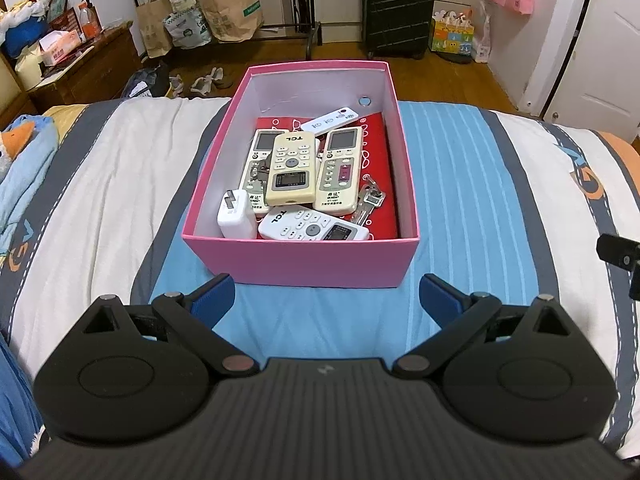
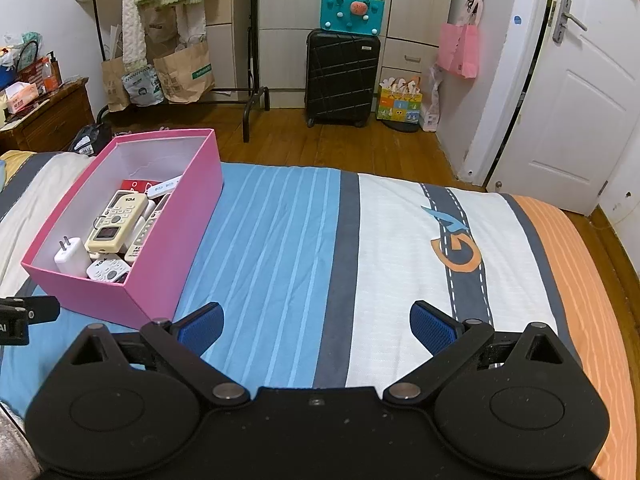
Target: Organize rigid objects
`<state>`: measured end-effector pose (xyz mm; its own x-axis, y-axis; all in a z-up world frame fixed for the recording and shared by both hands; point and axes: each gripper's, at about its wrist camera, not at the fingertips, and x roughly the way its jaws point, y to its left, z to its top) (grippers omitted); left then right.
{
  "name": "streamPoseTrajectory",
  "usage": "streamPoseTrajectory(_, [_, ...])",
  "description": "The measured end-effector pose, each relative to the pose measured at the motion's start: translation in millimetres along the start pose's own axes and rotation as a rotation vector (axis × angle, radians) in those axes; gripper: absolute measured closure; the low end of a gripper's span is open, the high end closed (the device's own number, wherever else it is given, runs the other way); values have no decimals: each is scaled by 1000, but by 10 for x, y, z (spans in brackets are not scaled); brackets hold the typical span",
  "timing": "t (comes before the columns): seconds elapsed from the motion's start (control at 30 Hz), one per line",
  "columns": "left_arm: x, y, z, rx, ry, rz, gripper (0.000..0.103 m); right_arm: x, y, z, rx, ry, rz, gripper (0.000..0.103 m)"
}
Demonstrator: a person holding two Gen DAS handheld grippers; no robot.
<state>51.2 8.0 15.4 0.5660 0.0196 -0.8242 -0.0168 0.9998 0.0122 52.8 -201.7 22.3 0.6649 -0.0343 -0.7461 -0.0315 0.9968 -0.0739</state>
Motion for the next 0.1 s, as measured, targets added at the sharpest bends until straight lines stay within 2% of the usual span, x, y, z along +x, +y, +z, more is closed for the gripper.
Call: streamPoseTrajectory(0.1, [0, 3, 3, -1, 4, 0, 3, 2, -3, 3, 1, 0, 0, 2])
